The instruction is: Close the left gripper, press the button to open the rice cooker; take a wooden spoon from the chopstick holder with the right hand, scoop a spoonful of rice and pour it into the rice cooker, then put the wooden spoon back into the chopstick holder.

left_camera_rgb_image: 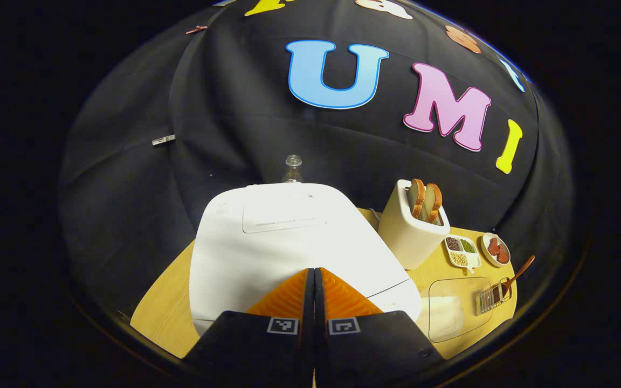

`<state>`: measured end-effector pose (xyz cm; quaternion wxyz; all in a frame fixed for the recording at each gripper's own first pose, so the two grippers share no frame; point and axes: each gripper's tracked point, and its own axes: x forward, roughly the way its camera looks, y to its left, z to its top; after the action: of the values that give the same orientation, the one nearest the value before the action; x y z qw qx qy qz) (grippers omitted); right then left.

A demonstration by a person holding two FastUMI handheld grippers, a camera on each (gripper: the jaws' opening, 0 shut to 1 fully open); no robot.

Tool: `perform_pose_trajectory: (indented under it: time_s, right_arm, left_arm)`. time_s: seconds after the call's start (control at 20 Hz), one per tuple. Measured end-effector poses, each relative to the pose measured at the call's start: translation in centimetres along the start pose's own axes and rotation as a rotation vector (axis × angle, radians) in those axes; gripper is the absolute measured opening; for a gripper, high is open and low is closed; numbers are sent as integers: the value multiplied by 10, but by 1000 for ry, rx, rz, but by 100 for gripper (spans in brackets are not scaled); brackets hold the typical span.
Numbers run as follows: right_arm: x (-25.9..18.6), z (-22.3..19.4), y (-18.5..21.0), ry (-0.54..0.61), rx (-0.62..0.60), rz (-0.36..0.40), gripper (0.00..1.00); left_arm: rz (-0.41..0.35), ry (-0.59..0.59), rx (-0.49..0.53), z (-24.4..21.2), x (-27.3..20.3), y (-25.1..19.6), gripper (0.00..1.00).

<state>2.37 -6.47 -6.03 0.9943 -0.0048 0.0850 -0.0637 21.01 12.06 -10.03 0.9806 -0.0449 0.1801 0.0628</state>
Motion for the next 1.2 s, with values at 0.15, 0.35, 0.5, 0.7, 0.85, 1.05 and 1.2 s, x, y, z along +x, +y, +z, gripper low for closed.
perform_pose_trajectory:
  time_s: [0.15,0.35,0.5,0.7,0.85,1.05,1.2]
  right_arm:
    - [1,2,-3,-7,-3,3,98]
    - [7,0,-6,-2,17,9,98]
    - [15,-1,-8,-1,24,20,98]
    - [33,-5,-9,13,21,48,98]
    - [49,-12,-10,36,31,71,98]
    - [74,-22,-13,76,54,93,98]
    - [94,-36,-17,122,75,105,97]
  left_arm:
    - [29,-89,35,26,-18,-2,7]
    - [131,-276,84,83,-63,-2,7]
    - [96,-321,95,89,-96,-25,7]
    - [80,-330,45,75,-136,-40,8]
    - [106,-312,2,59,-158,-40,8]
    - [155,-279,-45,31,-177,-34,9]
    - [181,-267,-44,16,-188,-34,19]
